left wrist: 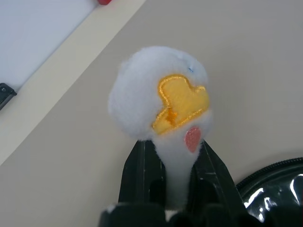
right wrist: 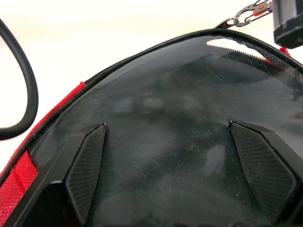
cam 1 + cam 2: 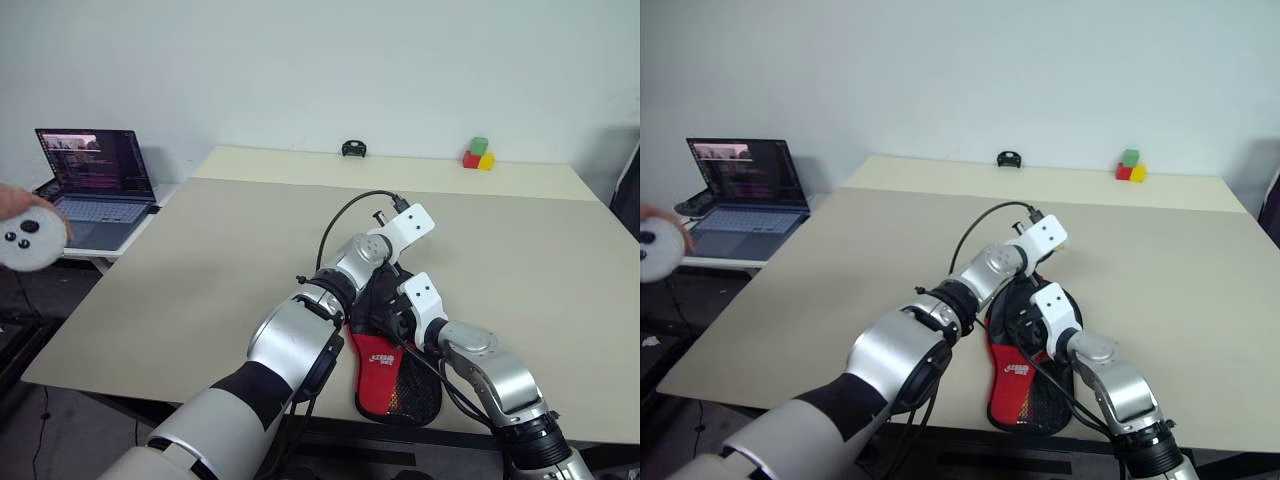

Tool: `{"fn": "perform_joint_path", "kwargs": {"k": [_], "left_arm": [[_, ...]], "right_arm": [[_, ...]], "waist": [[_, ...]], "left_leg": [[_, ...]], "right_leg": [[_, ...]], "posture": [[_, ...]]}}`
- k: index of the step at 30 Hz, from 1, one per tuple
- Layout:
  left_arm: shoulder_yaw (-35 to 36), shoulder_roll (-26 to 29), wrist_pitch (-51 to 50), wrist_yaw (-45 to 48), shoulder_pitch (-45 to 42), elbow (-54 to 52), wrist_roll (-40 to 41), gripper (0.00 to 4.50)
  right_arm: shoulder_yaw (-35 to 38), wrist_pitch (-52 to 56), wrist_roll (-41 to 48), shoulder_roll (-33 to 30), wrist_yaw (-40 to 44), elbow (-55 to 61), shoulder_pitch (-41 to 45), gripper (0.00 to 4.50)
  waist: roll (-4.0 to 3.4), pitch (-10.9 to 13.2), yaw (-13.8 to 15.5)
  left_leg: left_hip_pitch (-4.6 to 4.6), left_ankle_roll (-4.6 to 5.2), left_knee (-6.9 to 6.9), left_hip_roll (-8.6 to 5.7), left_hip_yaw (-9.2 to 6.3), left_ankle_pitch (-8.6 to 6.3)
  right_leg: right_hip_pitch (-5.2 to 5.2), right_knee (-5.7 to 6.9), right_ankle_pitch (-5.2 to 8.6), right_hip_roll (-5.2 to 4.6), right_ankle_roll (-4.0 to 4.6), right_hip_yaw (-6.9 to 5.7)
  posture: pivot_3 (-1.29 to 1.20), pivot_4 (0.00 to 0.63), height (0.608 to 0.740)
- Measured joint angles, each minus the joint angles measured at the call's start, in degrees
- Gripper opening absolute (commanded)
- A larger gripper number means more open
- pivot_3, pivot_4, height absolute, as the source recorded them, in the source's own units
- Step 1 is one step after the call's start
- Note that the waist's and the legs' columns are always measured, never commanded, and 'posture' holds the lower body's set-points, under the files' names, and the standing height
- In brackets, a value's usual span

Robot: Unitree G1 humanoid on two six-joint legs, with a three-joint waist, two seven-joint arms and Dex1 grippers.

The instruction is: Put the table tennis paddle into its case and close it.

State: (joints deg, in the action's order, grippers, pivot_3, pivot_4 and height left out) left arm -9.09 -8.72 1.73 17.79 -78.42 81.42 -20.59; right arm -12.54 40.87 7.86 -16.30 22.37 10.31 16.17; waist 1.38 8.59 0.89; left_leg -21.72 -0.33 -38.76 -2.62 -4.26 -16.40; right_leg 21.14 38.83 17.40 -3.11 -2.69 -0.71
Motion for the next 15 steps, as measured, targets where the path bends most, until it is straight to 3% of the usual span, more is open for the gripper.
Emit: {"fn": "perform_joint_path", "kwargs": {"k": [8, 11, 15], "left_arm": [[-2.5, -0.1, -0.3, 6.2, 3.5, -0.2, -1.8, 0.12], [-3.8, 0.0, -0.3, 6.6, 5.1, -0.2, -2.5, 1.06], [-4.2, 0.2, -0.3, 6.5, 5.8, -0.7, -3.2, 2.64]], "right_arm": [[-0.1, 0.4, 0.0, 1.0, -1.0, 0.0, -0.1, 4.50], [-0.1, 0.4, 0.0, 1.0, -1.0, 0.0, -0.1, 4.50], [-0.2, 0.8, 0.0, 1.1, -1.1, 0.0, -0.1, 4.50]], "waist": [[-0.05, -0.1, -0.3], [-0.05, -0.1, -0.4], [-0.04, -0.3, -0.4]], "left_leg": [[0.08, 0.00, 0.03, 0.01, 0.00, 0.00], [0.08, 0.00, 0.03, 0.01, 0.00, 0.00], [0.09, 0.00, 0.03, 0.01, -0.01, 0.00]], "right_leg": [[-0.02, 0.02, 0.00, 0.01, 0.00, 0.03], [-0.02, 0.02, 0.00, 0.01, 0.00, 0.03], [-0.05, 0.00, 0.01, 0.01, 0.00, 0.02]], "posture": [[0.00, 0.150, 0.740], [0.00, 0.150, 0.740], [0.00, 0.150, 0.740]]}}
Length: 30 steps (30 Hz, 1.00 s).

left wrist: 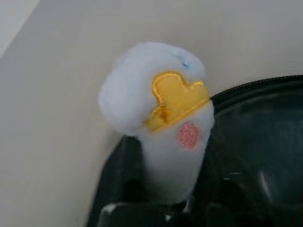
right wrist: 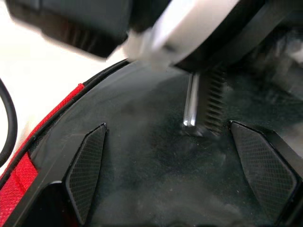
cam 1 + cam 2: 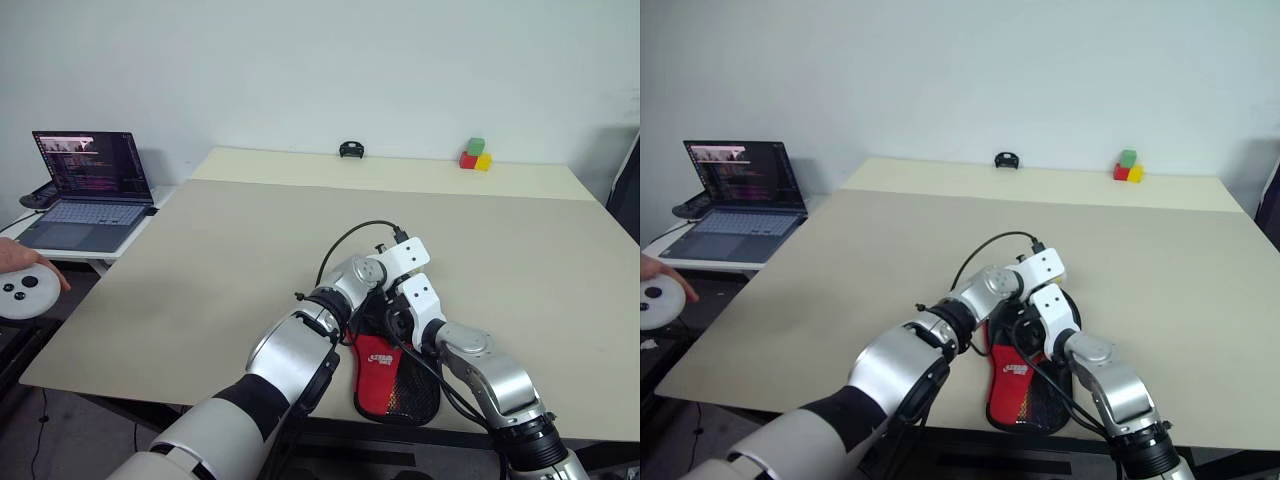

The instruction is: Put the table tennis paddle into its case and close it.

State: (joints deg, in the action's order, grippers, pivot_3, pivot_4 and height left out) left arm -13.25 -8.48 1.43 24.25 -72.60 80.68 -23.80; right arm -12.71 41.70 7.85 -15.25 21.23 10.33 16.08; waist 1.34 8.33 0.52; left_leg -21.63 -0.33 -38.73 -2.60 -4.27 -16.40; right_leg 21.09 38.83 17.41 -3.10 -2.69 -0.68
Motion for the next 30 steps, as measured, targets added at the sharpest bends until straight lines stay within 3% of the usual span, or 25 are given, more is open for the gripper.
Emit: {"fn": "perform_joint_path", "kwargs": {"k": [3, 13, 21, 30], "left_arm": [[0.0, 0.3, 0.0, -0.1, 0.0, -0.6, -0.1, 3.62], [0.5, 2.5, 1.0, 0.8, -0.3, -0.8, 0.8, 3.62], [3.4, 10.5, 7.4, 3.0, -3.1, -1.5, 2.6, 3.62], [9.4, 23.8, 12.7, 11.8, -0.6, -6.0, 9.6, 3.62]], "right_arm": [[0.0, 0.1, 0.0, 0.0, 0.0, 0.0, 0.0, 4.50], [-0.6, 0.1, 0.0, -0.1, 1.5, -1.9, 1.9, 4.50], [-1.0, -0.1, 0.0, -0.2, 3.4, -5.6, 4.4, 4.50], [0.2, -0.1, 0.2, -2.3, 6.3, -5.6, 4.7, 4.50]], "waist": [[0.01, -0.1, 0.0], [0.01, -0.1, -0.7], [0.07, 0.0, -1.0], [0.05, 0.0, -0.9]], "left_leg": [[0.00, 0.00, 0.00, 0.00, 0.00, 0.00], [0.08, 0.00, 0.02, 0.02, 0.01, 0.00], [0.94, -0.02, 0.30, 0.15, 0.00, 0.00], [0.94, -0.09, 0.75, 0.16, -0.05, 0.04]], "right_leg": [[0.00, 0.00, 0.00, 0.00, -0.01, 0.00], [0.00, 0.03, 0.03, 0.00, -0.05, 0.04], [-0.80, -0.17, 0.16, -0.04, -0.27, 0.05], [-0.80, -0.64, -0.01, -0.05, 0.01, 0.03]], "posture": [[0.00, 0.150, 0.740], [0.00, 0.150, 0.740], [0.00, 0.150, 0.740], [0.00, 0.150, 0.740]]}}
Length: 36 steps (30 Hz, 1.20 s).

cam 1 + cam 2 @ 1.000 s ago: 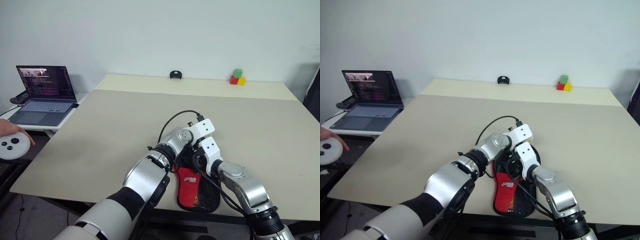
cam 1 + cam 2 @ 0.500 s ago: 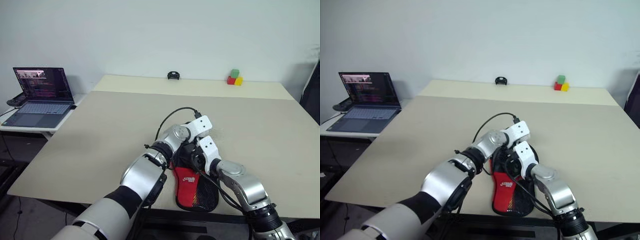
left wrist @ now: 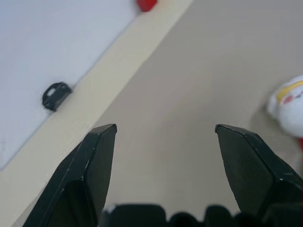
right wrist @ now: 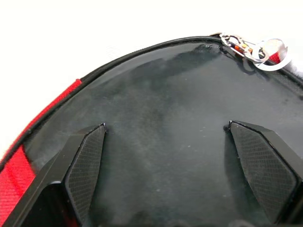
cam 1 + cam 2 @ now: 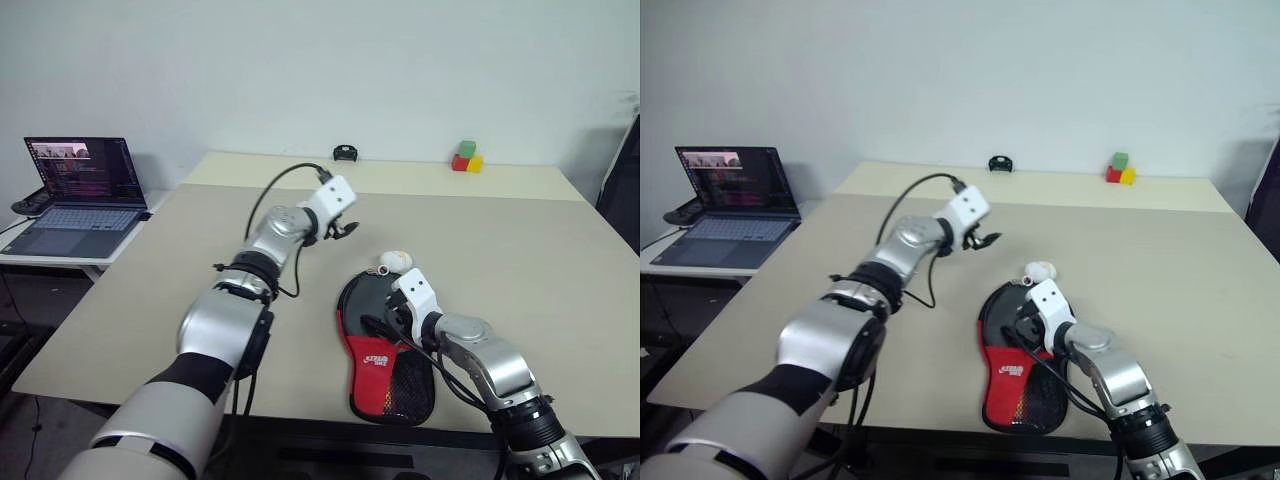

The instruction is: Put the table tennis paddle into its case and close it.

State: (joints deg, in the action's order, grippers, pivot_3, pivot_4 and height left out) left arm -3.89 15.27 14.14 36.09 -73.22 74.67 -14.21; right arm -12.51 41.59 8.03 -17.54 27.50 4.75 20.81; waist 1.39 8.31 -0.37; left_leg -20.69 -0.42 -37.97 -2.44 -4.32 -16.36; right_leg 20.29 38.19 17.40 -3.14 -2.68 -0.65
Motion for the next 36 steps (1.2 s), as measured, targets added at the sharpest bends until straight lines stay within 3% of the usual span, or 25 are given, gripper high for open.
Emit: {"fn": "perform_joint_path", "kwargs": {"k": [3, 8, 12, 18, 27, 36], "left_arm": [[2.2, 3.1, 0.3, 6.1, 4.8, -3.9, 4.1, 3.62], [4.2, 6.9, -5.3, 19.4, 22.0, -24.9, 12.7, 3.62], [3.7, 7.6, -12.8, 20.7, 30.5, -42.9, 15.1, 3.62], [1.4, 8.1, -23.1, 22.2, 37.7, -63.0, 19.9, 3.62], [-4.4, 7.0, -27.4, 23.5, 40.0, -69.2, 22.4, 3.62], [-11.6, 2.2, -23.6, 25.6, 37.7, -57.6, 20.8, 3.62]], "right_arm": [[0.6, 0.0, 0.3, -0.5, 0.3, 0.5, -0.4, 4.50], [2.1, 0.4, 1.2, -2.6, 1.7, 4.1, -2.4, 4.50], [5.0, 1.5, 3.9, -3.8, 3.3, 7.0, -3.0, 4.50], [8.5, 6.4, 11.4, -7.6, 8.1, 15.2, -6.4, 4.50], [20.9, 13.0, 22.3, -14.0, 10.5, 20.6, -2.8, 4.50], [23.8, 12.7, 22.5, -16.9, 8.1, 16.3, -0.2, 4.50]], "waist": [[-0.01, 0.0, 0.1], [-0.06, 0.1, 0.3], [-0.04, 0.1, 0.7], [-0.64, 0.7, 0.3], [-0.73, 0.9, 0.3], [-0.72, 0.9, 0.2]], "left_leg": [[-0.10, 0.00, 0.06, 0.00, -0.05, -0.01], [-0.54, -0.04, 0.10, 0.02, -0.18, -0.05], [-1.69, -0.30, -0.10, 0.00, -0.24, 0.12], [-1.89, -0.27, -0.05, 0.01, -0.20, 0.10], [-2.04, -0.21, -0.08, 0.02, -0.16, 0.10], [-2.06, -0.21, -0.08, 0.02, -0.05, 0.14]], "right_leg": [[0.00, -0.18, -0.01, -0.02, 0.02, 0.04], [0.18, -0.35, 0.03, -0.09, 0.14, 0.08], [1.13, -0.16, 0.00, -0.10, 0.18, 0.09], [1.31, -0.22, 0.03, -0.09, 0.22, 0.13], [1.44, -0.17, 0.03, -0.05, 0.22, 0.09], [1.47, -0.15, 0.03, -0.04, 0.22, 0.12]], "posture": [[0.00, 0.150, 0.740], [0.00, 0.150, 0.740], [0.00, 0.150, 0.740], [0.00, 0.150, 0.740], [0.00, 0.150, 0.740], [0.00, 0.150, 0.740]]}}
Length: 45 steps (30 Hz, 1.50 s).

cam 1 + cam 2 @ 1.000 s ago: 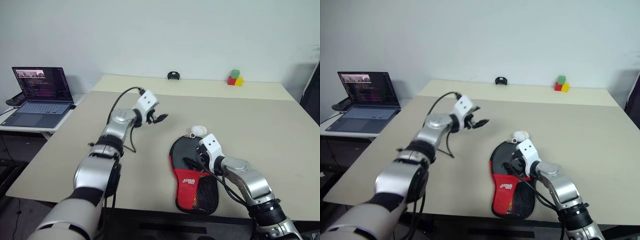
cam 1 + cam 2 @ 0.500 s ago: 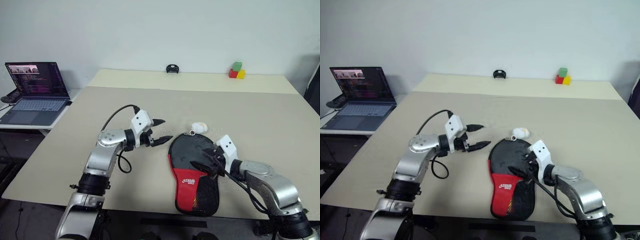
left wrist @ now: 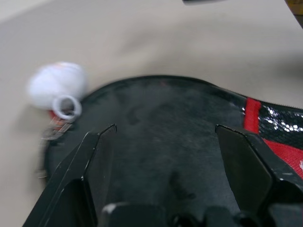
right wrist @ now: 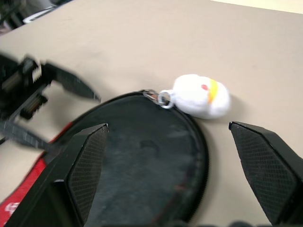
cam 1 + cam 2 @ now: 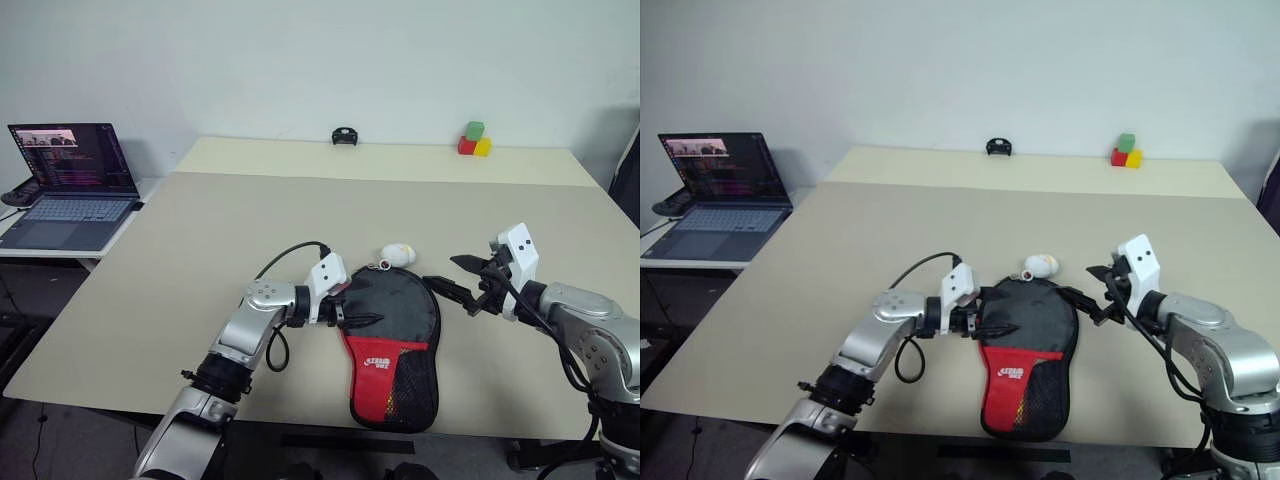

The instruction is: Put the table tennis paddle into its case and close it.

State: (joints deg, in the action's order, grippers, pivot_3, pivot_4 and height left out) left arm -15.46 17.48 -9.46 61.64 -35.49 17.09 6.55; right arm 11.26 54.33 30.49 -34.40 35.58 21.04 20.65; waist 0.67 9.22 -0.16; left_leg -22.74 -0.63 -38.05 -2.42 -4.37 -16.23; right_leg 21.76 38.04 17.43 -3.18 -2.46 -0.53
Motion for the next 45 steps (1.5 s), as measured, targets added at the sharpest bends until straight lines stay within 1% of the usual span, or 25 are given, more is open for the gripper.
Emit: {"fn": "perform_joint_path", "kwargs": {"k": [2, 4, 6, 12, 17, 20, 24, 28, 30, 32, 33, 39, 42, 45], "left_arm": [[-0.4, -1.1, 1.2, 0.2, -1.1, 3.0, -0.3, 3.62], [-0.6, -1.8, 1.6, 0.3, -1.9, 4.8, -0.5, 4.00], [-0.6, -2.3, 1.9, 0.2, -2.8, 6.3, -1.1, 4.48], [-3.2, -3.6, 5.5, -1.0, -4.0, 9.1, -4.5, 4.48], [-4.1, -3.7, 7.4, -0.4, -3.9, 10.1, -5.0, 4.48], [-4.2, -3.7, 8.6, 0.3, -3.8, 10.7, -4.9, 4.48], [-4.2, -3.6, 9.1, 1.7, -3.1, 10.9, -4.3, 4.48], [-4.1, -3.4, 9.9, 1.7, -2.7, 10.9, -4.2, 4.48], [-4.1, -3.5, 10.0, 1.7, -2.6, 10.7, -4.2, 4.48], [-4.1, -3.3, 10.0, 1.7, -2.4, 10.5, -4.2, 4.48], [-4.1, -3.1, 10.0, 1.7, -2.3, 10.4, -4.2, 4.48], [-4.1, -2.2, 9.7, 1.6, -1.3, 8.6, -4.2, 4.48], [-4.1, -1.6, 9.2, 1.6, -1.0, 7.7, -4.2, 4.48], [-4.0, -1.3, 8.6, 1.6, -0.8, 7.3, -4.2, 4.48]], "right_arm": [[0.1, -0.1, 0.0, 0.0, -0.7, -0.2, 0.3, 4.50], [0.1, -0.1, 0.0, 0.0, -0.8, -0.4, 0.5, 4.50], [0.1, -0.1, 0.0, 0.0, -0.8, -0.6, 0.5, 4.50], [-0.1, -0.1, 0.0, 0.1, -1.6, -0.6, 0.4, 4.50], [-0.9, -0.1, 0.0, 0.5, -2.2, -0.7, 0.7, 4.50], [-1.3, -0.2, -0.1, 1.3, -3.3, -2.9, 3.8, 4.50], [-1.3, -0.2, -0.3, 3.4, -5.6, -9.5, 11.0, 4.50], [-1.9, -0.2, -1.0, 7.8, -7.7, -19.1, 18.6, 4.50], [-2.6, -0.5, -1.8, 9.3, -8.3, -22.8, 20.9, 4.50], [-3.7, -2.4, -2.9, 11.0, -8.5, -27.8, 23.4, 4.50], [-4.5, -4.5, -4.3, 12.4, -8.5, -32.1, 25.4, 4.50], [-7.6, -14.0, -10.2, 16.5, -8.2, -50.4, 30.6, 4.50], [-8.3, -17.8, -13.0, 17.6, -8.3, -57.6, 32.1, 4.50], [-8.6, -20.3, -14.7, 18.7, -8.2, -62.0, 33.1, 4.50]], "waist": [[0.00, 0.0, 0.0], [0.00, 0.0, 0.0], [0.00, 0.0, 0.0], [0.00, 0.0, 0.0], [-0.01, 0.0, 0.0], [-0.03, 0.0, 0.0], [-0.03, 0.0, -0.1], [-0.05, 0.0, -0.3], [-0.05, 0.0, -0.3], [-0.05, 0.0, -0.4], [-0.05, 0.0, -0.5], [-0.05, -0.1, -1.3], [-0.05, -0.1, -1.7], [-0.06, -0.1, -1.7]], "left_leg": [[-0.01, 0.02, 0.00, 0.00, -0.01, 0.01], [-0.01, 0.02, -0.01, 0.00, 0.00, 0.01], [-0.01, 0.03, -0.02, 0.00, 0.01, 0.02], [0.00, 0.00, -0.03, 0.00, 0.03, 0.05], [0.02, 0.03, -0.04, 0.00, 0.04, 0.05], [0.06, 0.05, -0.05, -0.01, 0.07, 0.07], [0.16, 0.06, -0.05, 0.01, 0.09, 0.08], [0.20, 0.02, -0.05, 0.01, 0.15, 0.10], [0.19, 0.01, -0.06, 0.01, 0.15, 0.11], [0.20, 0.01, -0.07, 0.00, 0.19, 0.11], [0.27, 0.01, -0.06, 0.00, 0.27, 0.11], [0.36, 0.01, -0.07, 0.01, 0.34, 0.13], [0.37, 0.01, -0.07, 0.02, 0.39, 0.13], [0.37, 0.00, -0.06, 0.04, 0.41, 0.13]], "right_leg": [[0.00, 0.01, 0.00, 0.00, 0.00, -0.01], [0.00, 0.01, 0.00, 0.00, 0.00, 0.00], [0.00, 0.02, 0.00, 0.00, 0.00, -0.01], [0.00, 0.04, 0.00, 0.00, 0.00, 0.01], [-0.01, 0.08, 0.00, 0.00, 0.00, 0.02], [-0.02, 0.13, 0.00, 0.00, 0.00, 0.03], [-0.05, 0.20, 0.00, 0.00, 0.01, 0.05], [-0.04, 0.25, -0.01, 0.00, 0.01, 0.11], [-0.02, 0.30, -0.01, -0.01, 0.01, 0.11], [0.01, 0.40, 0.00, -0.01, 0.01, 0.11], [0.03, 0.49, 0.00, -0.01, 0.01, 0.10], [0.04, 0.63, 0.01, -0.01, 0.04, 0.12], [0.09, 0.67, 0.01, -0.01, 0.04, 0.17], [0.15, 0.75, 0.01, -0.01, 0.04, 0.20]], "posture": [[0.00, 0.150, 0.740], [0.00, 0.150, 0.740], [0.00, 0.150, 0.740], [0.00, 0.150, 0.740], [0.00, 0.150, 0.740], [0.00, 0.150, 0.740], [0.00, 0.150, 0.740], [0.00, 0.150, 0.740], [0.00, 0.150, 0.740], [0.00, 0.150, 0.740], [0.00, 0.150, 0.740], [0.00, 0.150, 0.740], [0.00, 0.150, 0.740], [0.00, 0.150, 0.740]]}}
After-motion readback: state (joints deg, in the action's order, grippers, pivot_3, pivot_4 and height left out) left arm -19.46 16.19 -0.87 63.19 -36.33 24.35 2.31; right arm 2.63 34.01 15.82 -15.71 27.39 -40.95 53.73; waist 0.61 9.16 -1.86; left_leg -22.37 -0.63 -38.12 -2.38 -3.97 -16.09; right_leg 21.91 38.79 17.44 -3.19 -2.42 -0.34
